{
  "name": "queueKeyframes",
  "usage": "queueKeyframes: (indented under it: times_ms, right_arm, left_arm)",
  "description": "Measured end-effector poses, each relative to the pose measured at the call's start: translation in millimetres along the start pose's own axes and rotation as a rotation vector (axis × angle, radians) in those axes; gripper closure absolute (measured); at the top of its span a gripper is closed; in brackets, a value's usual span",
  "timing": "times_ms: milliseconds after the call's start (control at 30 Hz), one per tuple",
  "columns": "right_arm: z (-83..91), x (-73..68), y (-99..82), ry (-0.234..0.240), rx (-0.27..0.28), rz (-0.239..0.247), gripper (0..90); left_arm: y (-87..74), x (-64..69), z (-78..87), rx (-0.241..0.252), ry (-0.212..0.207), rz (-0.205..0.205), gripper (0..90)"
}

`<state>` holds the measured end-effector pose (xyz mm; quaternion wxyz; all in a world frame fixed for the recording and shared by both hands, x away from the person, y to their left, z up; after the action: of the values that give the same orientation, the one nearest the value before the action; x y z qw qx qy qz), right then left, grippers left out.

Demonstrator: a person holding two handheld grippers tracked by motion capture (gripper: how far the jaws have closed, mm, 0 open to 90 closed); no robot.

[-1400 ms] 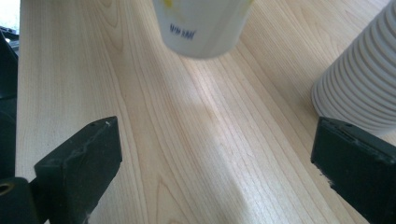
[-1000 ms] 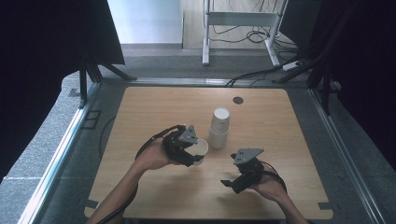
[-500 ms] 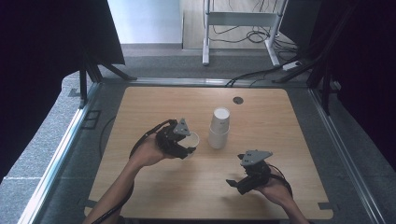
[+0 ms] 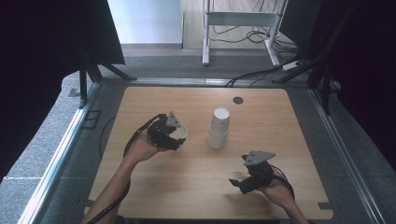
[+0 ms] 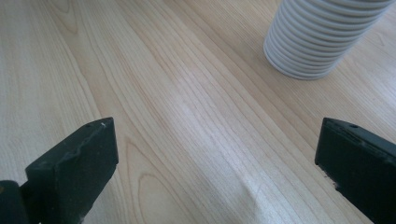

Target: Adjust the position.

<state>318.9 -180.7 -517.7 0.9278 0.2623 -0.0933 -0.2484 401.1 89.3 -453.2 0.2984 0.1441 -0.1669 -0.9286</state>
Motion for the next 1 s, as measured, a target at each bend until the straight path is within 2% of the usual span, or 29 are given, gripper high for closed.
queueKeyframes:
  times_ms: [233, 333, 500, 533, 833, 967, 1000]
  right_arm:
    - [-1.3, 6.3, -7.2, -0.012, -0.016, -0.041, 0.0]
    - [-1.5, 10.9, -12.4, -0.028, -0.024, -0.064, 0.0]
    - [-3.3, 15.1, -20.2, -0.022, -0.037, -0.103, 0.0]
    - [-4.1, 15.7, -21.9, -0.024, -0.043, -0.109, 0.0]
    - [-8.9, 17.0, -25.3, -0.031, -0.066, -0.103, 0.0]
    - [-9.3, 17.3, -26.0, -0.03, -0.07, -0.1, 0.0]
    - [-9.4, 17.4, -26.1, -0.03, -0.071, -0.1, 0.0]
  left_arm:
    - [-9.8, -21.4, -6.6, -0.031, 0.053, 0.07, 32.2]
    - [-13.4, -27.9, -11.5, -0.03, 0.057, 0.111, 31.4]
    - [-21.2, -39.9, -20.8, -0.037, 0.059, 0.176, 31.1]
    - [-22.8, -42.0, -22.4, -0.043, 0.059, 0.179, 31.0]
    - [-31.9, -51.7, -40.0, -0.026, 0.069, 0.264, 29.8]
    - [-36.0, -53.5, -47.8, -0.02, 0.064, 0.293, 29.3]
    - [-37.1, -53.8, -49.1, -0.022, 0.065, 0.29, 29.1]
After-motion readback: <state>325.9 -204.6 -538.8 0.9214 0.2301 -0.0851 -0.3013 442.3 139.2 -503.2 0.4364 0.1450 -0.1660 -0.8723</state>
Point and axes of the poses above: each handheld gripper's, and its own axes: z roughly backward along the jaws, y roughly out of its top, x roughly to its right, the point moved 7 cm from there along -z, roughly forward along the jaws, and after that the axes turned 15 degrees about -x, right-handed, at the moved point
